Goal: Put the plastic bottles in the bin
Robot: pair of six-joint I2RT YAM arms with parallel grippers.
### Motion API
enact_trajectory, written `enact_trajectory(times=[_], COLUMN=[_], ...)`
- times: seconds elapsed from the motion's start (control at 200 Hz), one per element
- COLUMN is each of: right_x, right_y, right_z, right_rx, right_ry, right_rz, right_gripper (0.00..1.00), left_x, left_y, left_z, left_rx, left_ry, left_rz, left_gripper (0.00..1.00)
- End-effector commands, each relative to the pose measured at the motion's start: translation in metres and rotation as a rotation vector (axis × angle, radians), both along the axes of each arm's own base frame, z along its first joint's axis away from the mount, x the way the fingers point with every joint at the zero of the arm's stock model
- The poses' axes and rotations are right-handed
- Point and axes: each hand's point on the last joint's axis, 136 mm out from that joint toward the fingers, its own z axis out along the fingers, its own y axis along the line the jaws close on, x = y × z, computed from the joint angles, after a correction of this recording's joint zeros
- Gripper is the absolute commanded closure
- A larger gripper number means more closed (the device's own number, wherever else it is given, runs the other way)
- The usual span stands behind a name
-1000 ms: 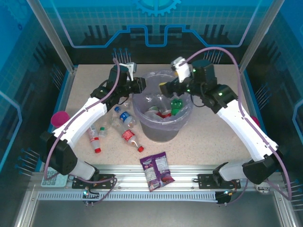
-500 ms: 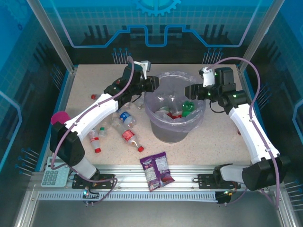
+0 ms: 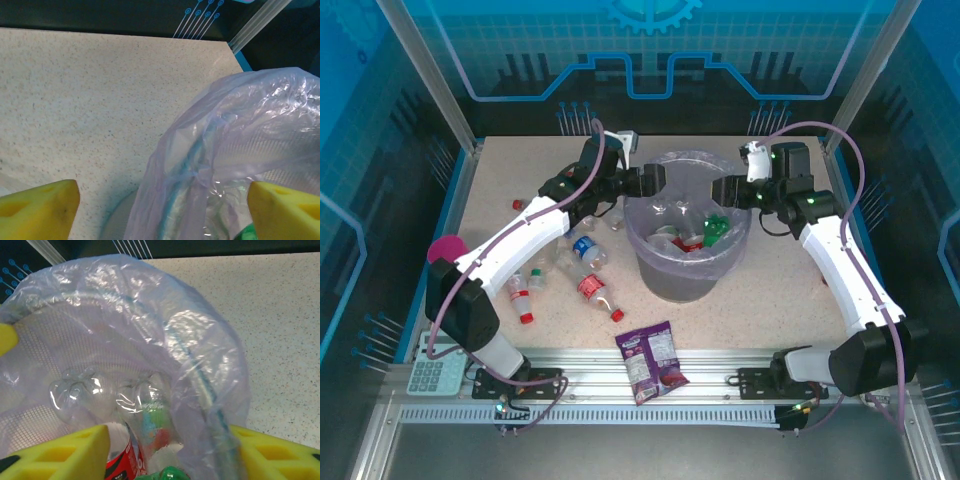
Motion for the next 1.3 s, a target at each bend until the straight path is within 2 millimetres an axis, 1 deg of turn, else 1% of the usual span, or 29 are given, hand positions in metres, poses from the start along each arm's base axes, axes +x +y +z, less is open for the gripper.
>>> enact_trajectory(times=[0.0, 0.1, 0.155, 0.225, 0.275, 0.33, 0.41, 0.56, 0.625, 0.685, 0.78, 0.856, 0.891, 0.906, 1.011, 1.136, 1.296], right_x=[-0.006, -0.007, -0.008, -0.008, -0.008, -0.008, -0.009, -0.01, -0.011, -0.011, -0.012, -0.012, -0.013, -0.013, -0.014, -0.015, -0.015], right_y=[0.001, -0.002, -0.003, -0.004, -0.004, -0.005, -0.005, -0.003, -0.003, -0.002, -0.002, -0.002, -0.001, -0.002, -0.002, -0.003, -0.004], right_z=[-0.008, -0.009, -0.008, -0.009, -0.009, -0.01, -0.01, -0.012, -0.013, -0.014, -0.015, -0.016, -0.016, -0.016, -0.018, -0.018, -0.019], right_rx=[0.018, 0.011, 0.01, 0.009, 0.006, 0.002, 0.002, 0.007, 0.007, 0.007, 0.005, 0.005, 0.005, 0.005, -0.003, -0.012, -0.018], right_ry=[0.027, 0.021, 0.017, 0.014, 0.014, 0.013, 0.011, 0.012, 0.012, 0.013, 0.014, 0.014, 0.013, 0.012, 0.013, 0.009, 0.007], right_rz=[-0.003, -0.015, -0.019, -0.023, -0.026, -0.029, -0.027, -0.019, -0.015, -0.013, -0.01, -0.009, -0.007, -0.008, -0.006, -0.008, -0.008], right_gripper=[0.43, 0.43, 0.44, 0.44, 0.44, 0.44, 0.44, 0.44, 0.44, 0.44, 0.44, 0.44, 0.44, 0.44, 0.44, 0.44, 0.44], left_x=[-0.011, -0.014, -0.015, -0.015, -0.015, -0.013, -0.006, 0.012, 0.024, 0.038, 0.062, 0.081, 0.088, 0.091, 0.11, 0.118, 0.118], left_y=[0.005, 0.012, 0.02, 0.032, 0.045, 0.066, 0.101, 0.161, 0.179, 0.19, 0.193, 0.193, 0.194, 0.193, 0.19, 0.189, 0.186], left_z=[0.035, 0.051, 0.06, 0.065, 0.067, 0.067, 0.055, 0.019, 0.001, -0.016, -0.04, -0.065, -0.078, -0.08, -0.111, -0.14, -0.176], left_rx=[-0.005, -0.017, -0.027, -0.027, -0.004, 0.017, 0.027, 0.049, 0.061, 0.061, 0.052, 0.069, 0.081, 0.082, 0.083, 0.069, 0.058], left_ry=[-0.06, -0.092, -0.107, -0.116, -0.112, -0.101, -0.043, 0.067, 0.12, 0.165, 0.227, 0.294, 0.337, 0.344, 0.429, 0.482, 0.563], left_rz=[-0.008, 0.003, 0.018, 0.039, 0.072, 0.126, 0.212, 0.354, 0.397, 0.422, 0.441, 0.464, 0.478, 0.479, 0.499, 0.531, 0.573], left_gripper=[0.05, 0.02, 0.01, 0.01, 0.02, 0.03, 0.06, 0.11, 0.13, 0.14, 0.16, 0.17, 0.18, 0.18, 0.19, 0.19, 0.19])
